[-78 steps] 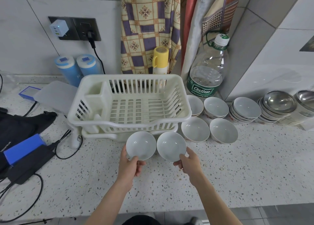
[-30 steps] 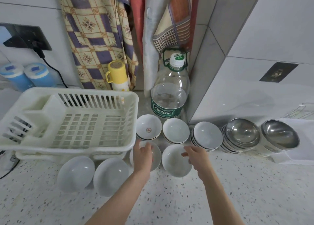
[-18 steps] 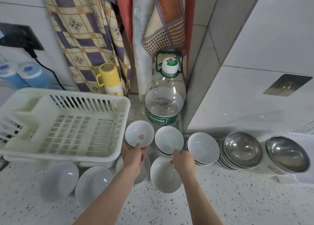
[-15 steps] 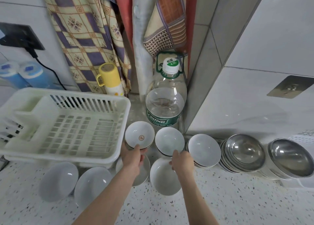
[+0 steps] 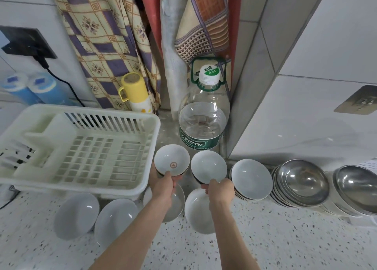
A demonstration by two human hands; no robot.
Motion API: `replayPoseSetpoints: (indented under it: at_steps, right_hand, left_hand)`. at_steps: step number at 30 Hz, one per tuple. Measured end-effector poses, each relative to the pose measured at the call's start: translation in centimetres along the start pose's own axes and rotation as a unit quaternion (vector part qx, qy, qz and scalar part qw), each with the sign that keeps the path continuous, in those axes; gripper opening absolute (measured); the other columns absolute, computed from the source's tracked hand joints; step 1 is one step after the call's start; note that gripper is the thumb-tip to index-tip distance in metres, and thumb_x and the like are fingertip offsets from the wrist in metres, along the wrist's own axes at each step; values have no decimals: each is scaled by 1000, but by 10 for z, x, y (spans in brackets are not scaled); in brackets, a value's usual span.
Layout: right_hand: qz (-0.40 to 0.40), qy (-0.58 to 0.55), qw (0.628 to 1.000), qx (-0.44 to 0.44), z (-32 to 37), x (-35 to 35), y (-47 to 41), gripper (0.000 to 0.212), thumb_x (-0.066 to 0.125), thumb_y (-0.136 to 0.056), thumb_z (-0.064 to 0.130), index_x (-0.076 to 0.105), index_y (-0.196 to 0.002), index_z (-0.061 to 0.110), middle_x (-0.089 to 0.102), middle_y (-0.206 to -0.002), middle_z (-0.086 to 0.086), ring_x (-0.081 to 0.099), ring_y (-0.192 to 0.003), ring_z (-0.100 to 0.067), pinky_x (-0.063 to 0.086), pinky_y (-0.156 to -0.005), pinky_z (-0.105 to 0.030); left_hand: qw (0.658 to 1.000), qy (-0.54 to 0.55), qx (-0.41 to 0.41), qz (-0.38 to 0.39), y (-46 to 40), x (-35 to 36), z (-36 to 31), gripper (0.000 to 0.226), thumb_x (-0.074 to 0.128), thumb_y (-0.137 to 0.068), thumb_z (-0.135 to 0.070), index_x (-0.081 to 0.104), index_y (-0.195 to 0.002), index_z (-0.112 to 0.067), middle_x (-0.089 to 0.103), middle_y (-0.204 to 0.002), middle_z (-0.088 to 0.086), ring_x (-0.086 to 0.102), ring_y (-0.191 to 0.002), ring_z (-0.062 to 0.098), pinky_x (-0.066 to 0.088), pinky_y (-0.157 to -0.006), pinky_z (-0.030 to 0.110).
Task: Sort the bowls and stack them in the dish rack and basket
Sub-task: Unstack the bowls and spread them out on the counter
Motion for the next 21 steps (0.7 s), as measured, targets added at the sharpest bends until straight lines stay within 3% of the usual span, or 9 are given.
replayPoseSetpoints:
  at_steps: [4,10,13,15,18,21]
  right_hand:
    - [-17,-40,999,-5,0,0,7,23,44,-81,-1,58,-98,4,71,-58,-6,61,-52,-9,46,-62,-27]
    - [-42,-76,996,-30,6,-6,14,20,43,-81,1,57,-95,5,70,-57,-8,58,-40,3,40,-54,-23]
    - [-40,-93,994,-49,9,-7,18,24,42,-81,2,60,-95,7,70,-58,-10,59,-39,-1,40,-54,-23]
    - [-39,-101,992,-68,15,-9,22,27,42,-81,3,62,-97,9,71,-62,-11,57,-38,-3,41,-53,-23]
    - [-39,-116,989,-88,21,-15,30,30,40,-81,2,62,-100,10,71,-69,-14,57,-38,-5,40,-42,-18]
    - [-35,-135,983,-118,25,-26,42,28,38,-80,3,61,-96,11,66,-55,-9,58,-40,-8,42,-44,-18]
  left_hand:
    - [1000,26,-4,10,3,1,0,56,39,-94,9,45,-131,-33,66,-113,16,70,-59,15,28,-32,15]
    - [998,50,-4,27,9,-1,1,60,40,-93,7,42,-139,-31,69,-94,20,63,-49,7,27,-33,14]
    - [997,58,-1,41,13,-2,1,56,41,-94,6,43,-133,-34,72,-71,16,51,-43,8,26,-33,15]
    - [997,66,-5,46,16,-3,3,54,41,-95,4,44,-130,-37,71,-60,9,46,-50,13,26,-33,15]
    - [996,75,-12,46,22,-9,5,51,42,-96,4,44,-127,-36,71,-56,6,47,-55,15,27,-32,14]
    - [995,77,-13,54,29,-13,7,51,43,-95,5,44,-130,-32,72,-64,14,44,-45,10,27,-32,15]
Point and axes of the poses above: each hand's wrist, its own y-axis away from the middle knuckle, its own x-axis out of the palm, z = x × y, the point moved 10 cm from there along -y, towards the middle knuckle
